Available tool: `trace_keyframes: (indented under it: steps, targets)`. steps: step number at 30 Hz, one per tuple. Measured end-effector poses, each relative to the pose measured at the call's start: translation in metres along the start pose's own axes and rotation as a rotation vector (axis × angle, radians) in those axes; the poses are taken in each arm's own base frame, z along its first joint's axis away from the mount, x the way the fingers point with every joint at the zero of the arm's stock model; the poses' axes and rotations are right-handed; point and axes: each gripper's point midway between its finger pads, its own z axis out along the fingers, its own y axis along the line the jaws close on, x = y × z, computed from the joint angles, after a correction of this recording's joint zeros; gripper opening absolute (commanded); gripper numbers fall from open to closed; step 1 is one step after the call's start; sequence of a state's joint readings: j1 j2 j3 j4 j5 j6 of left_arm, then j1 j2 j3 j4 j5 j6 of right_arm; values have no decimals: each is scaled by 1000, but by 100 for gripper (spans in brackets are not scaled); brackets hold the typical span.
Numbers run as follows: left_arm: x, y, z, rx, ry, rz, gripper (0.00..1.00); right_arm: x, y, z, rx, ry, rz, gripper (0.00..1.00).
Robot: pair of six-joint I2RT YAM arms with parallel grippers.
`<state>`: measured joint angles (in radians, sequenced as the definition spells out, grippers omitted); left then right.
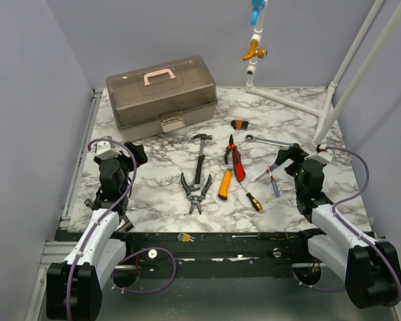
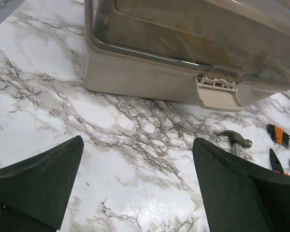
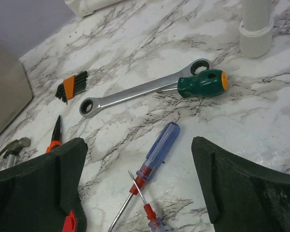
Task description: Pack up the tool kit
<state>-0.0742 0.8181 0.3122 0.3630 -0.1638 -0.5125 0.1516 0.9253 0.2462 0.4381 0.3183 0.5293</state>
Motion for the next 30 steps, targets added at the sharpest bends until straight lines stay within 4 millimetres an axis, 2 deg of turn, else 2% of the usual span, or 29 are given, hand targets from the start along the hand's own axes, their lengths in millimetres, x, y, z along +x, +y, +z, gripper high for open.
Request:
trace_keyframes:
  steps: [4, 10, 12, 14, 19, 22, 25, 28, 30]
  targets:
    - [-4, -9, 1, 28, 5, -17, 99, 2, 12, 4, -35, 38, 21, 100]
    - [-20, -35, 3, 115, 21, -52, 98, 2, 52, 15, -159, 122, 107, 100]
    - [-30, -46, 7, 127, 48, -67, 99, 8, 67, 19, -200, 168, 135, 100]
    - [-47, -58, 15, 124, 70, -77, 99, 15, 83, 24, -229, 209, 144, 100]
    - [-118, -90, 47, 87, 67, -66, 98, 25, 152, 34, -349, 276, 128, 100]
    - [-148, -94, 67, 55, 58, -43, 99, 24, 193, 41, -417, 283, 128, 100]
    - [-170, -90, 93, 22, 61, -13, 98, 21, 227, 51, -462, 281, 129, 100]
    - [-180, -79, 126, -3, 83, 17, 99, 15, 262, 66, -503, 268, 135, 100]
    - [-184, -73, 155, -4, 98, 38, 98, 14, 277, 75, -521, 260, 137, 100]
